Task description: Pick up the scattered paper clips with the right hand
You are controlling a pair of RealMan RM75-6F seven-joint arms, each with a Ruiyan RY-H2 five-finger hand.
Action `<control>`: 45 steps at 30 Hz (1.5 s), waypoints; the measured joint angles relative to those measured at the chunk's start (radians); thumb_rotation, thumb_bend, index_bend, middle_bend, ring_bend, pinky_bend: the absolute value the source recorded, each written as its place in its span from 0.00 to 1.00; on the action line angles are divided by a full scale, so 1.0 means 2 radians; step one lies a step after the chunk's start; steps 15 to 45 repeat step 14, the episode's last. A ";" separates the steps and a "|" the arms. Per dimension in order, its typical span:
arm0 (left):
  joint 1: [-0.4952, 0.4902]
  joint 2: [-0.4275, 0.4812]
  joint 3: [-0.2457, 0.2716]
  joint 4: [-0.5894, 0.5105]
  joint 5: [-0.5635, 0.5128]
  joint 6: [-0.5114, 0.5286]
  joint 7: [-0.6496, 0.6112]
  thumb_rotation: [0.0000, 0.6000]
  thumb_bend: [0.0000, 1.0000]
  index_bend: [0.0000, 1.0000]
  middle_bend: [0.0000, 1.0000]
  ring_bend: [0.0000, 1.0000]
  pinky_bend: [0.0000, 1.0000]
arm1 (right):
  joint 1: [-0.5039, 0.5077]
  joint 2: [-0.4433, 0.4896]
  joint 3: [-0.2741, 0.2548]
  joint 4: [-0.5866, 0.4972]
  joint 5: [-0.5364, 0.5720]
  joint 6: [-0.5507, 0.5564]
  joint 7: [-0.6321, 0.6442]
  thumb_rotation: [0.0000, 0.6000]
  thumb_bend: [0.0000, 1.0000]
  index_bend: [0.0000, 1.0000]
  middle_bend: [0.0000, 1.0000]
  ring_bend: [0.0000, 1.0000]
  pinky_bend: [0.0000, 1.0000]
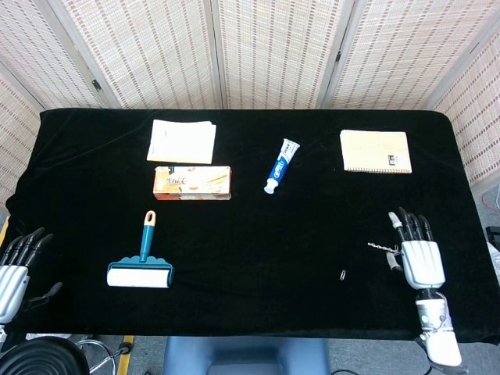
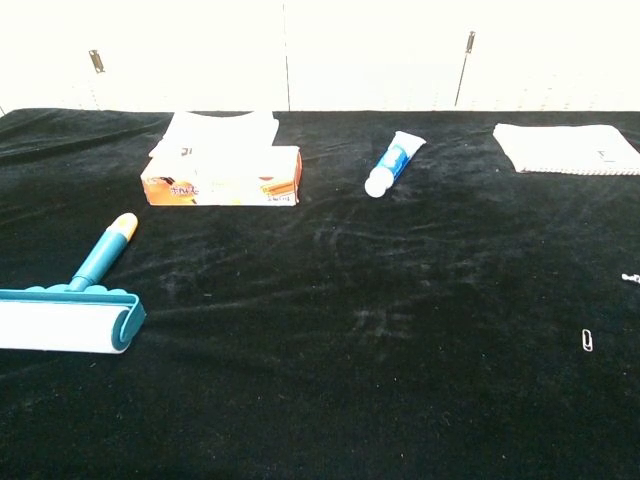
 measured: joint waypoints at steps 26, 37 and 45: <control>0.000 -0.009 0.002 -0.011 0.006 0.004 0.041 1.00 0.32 0.00 0.00 0.00 0.01 | -0.071 0.106 -0.044 -0.137 -0.063 0.089 -0.010 1.00 0.35 0.00 0.00 0.00 0.00; 0.000 -0.009 0.002 -0.011 0.006 0.004 0.041 1.00 0.32 0.00 0.00 0.00 0.01 | -0.071 0.106 -0.044 -0.137 -0.063 0.089 -0.010 1.00 0.35 0.00 0.00 0.00 0.00; 0.000 -0.009 0.002 -0.011 0.006 0.004 0.041 1.00 0.32 0.00 0.00 0.00 0.01 | -0.071 0.106 -0.044 -0.137 -0.063 0.089 -0.010 1.00 0.35 0.00 0.00 0.00 0.00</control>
